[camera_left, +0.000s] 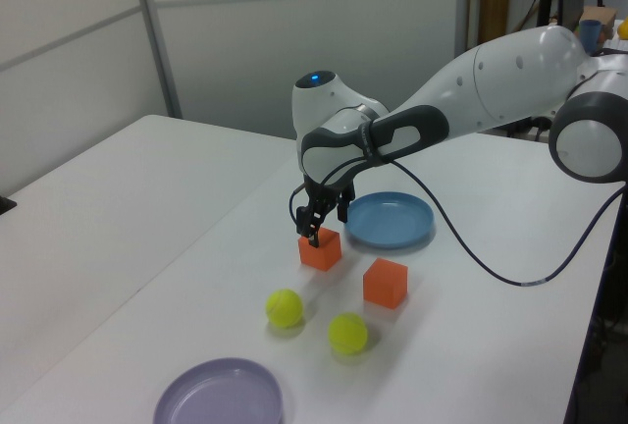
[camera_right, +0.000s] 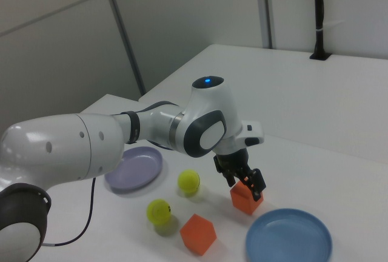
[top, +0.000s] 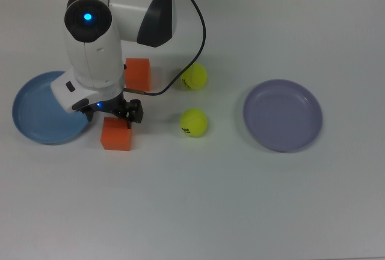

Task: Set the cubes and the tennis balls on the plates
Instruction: 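Close the gripper on the orange cube and lift it, then carry the orange cube onto the blue plate and release it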

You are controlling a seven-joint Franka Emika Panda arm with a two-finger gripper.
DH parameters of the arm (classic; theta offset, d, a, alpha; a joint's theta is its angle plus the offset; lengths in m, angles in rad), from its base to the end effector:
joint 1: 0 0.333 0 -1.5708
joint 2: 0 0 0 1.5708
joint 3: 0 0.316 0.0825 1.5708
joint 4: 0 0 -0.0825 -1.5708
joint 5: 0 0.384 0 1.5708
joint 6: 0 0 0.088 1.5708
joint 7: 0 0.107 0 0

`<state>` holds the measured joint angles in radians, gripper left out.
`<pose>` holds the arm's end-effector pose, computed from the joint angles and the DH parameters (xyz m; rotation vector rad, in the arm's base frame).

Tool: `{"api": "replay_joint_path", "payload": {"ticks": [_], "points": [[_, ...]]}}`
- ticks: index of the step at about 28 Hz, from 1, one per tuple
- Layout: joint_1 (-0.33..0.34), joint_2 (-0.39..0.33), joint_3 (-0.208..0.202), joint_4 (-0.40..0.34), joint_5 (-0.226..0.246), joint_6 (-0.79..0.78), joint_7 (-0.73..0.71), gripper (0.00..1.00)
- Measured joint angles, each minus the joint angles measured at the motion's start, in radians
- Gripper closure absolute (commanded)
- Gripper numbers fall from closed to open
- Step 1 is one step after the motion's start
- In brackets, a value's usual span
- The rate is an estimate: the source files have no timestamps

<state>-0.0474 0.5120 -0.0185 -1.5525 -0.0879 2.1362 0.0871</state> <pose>0.6979 -0.0480 0.3585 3.0512 -0.1616 0.1109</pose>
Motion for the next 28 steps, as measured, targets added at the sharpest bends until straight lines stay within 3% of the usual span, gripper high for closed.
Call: {"api": "replay_joint_path", "payload": {"ticks": [4,7,9,11,14,21,28], "points": [[0.000,0.006,0.006,-0.004,0.000,0.000,0.000,0.01],[0.000,0.022,0.009,-0.006,0.000,0.000,0.000,0.09],[0.000,0.037,0.011,-0.007,0.000,0.001,0.000,0.19],[0.001,0.055,0.013,-0.007,0.000,0.030,0.000,0.38],[0.002,0.073,0.014,-0.007,0.000,0.079,0.000,0.50],[0.001,0.063,0.015,0.008,0.000,0.103,0.001,0.53],[-0.034,-0.022,0.009,0.010,0.000,0.012,-0.003,0.53]]}}
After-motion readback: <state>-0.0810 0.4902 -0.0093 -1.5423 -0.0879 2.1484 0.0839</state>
